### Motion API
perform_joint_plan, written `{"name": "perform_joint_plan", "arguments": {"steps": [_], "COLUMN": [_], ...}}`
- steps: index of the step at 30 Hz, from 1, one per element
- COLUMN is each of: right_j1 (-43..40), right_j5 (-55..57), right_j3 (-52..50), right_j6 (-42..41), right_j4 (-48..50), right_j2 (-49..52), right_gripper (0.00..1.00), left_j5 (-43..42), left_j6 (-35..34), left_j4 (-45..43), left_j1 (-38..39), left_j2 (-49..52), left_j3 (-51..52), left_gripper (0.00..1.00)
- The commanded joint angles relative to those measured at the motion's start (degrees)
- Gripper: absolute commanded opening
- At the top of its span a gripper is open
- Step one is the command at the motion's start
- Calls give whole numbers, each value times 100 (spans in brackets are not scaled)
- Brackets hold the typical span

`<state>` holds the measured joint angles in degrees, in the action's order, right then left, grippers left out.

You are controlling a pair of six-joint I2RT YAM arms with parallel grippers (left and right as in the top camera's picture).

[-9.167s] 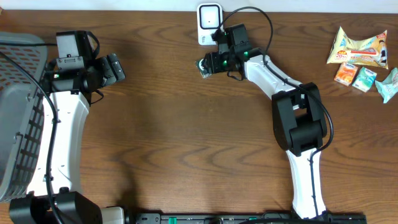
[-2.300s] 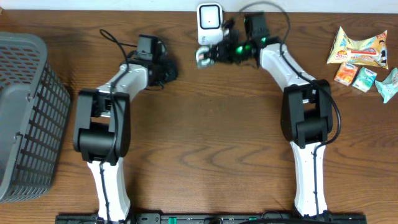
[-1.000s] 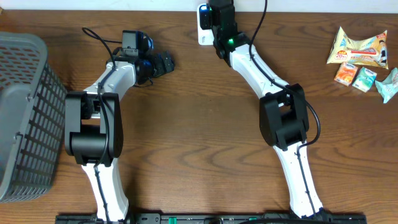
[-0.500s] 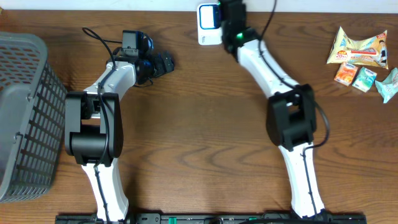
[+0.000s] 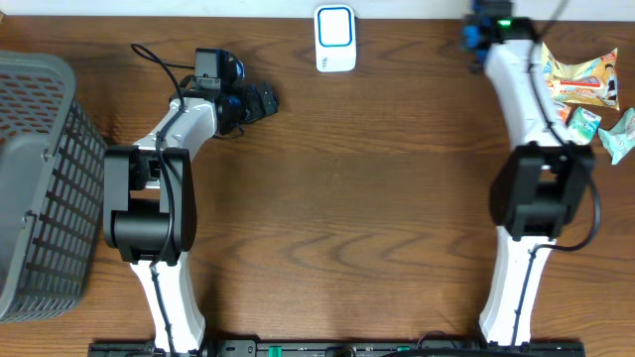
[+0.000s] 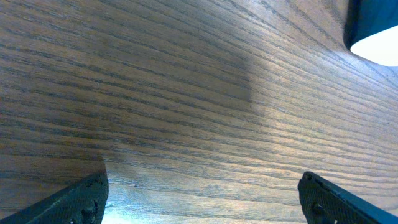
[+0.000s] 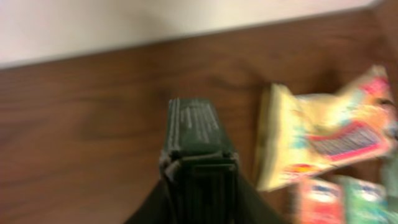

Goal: Scan the item barcode
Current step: 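Carry the tin right to the snack pile with the right gripper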

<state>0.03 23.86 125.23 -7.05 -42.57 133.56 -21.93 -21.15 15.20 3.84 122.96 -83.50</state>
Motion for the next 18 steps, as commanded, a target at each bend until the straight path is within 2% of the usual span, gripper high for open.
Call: {"name": "perform_joint_plan", "arguments": {"steps": [1,6,11,15,18], "right_j1": [-411,-942,-1180,-1178,-1091], "right_j5": [114,105,70,-431,-874], "right_j3": [66,63,61,61,63], "right_j6": [31,24,24,26,24], "right_j4": [-258,-721,-999,-1200,-1429], "right_j2": [-111,-111,-111,-114,-177], "right_gripper": [29,27,34,43,43], "left_j5": [168,168,168,168,168], "left_j6": [-11,-11,-11,-11,-11], "left_j4": [149,149,149,149,149], "left_j1": [-39,-39,-39,-39,-39], "left_j2": [197,197,197,197,197], "left_j3": [142,142,142,142,144], "left_gripper": [98,98,98,98,98]}}
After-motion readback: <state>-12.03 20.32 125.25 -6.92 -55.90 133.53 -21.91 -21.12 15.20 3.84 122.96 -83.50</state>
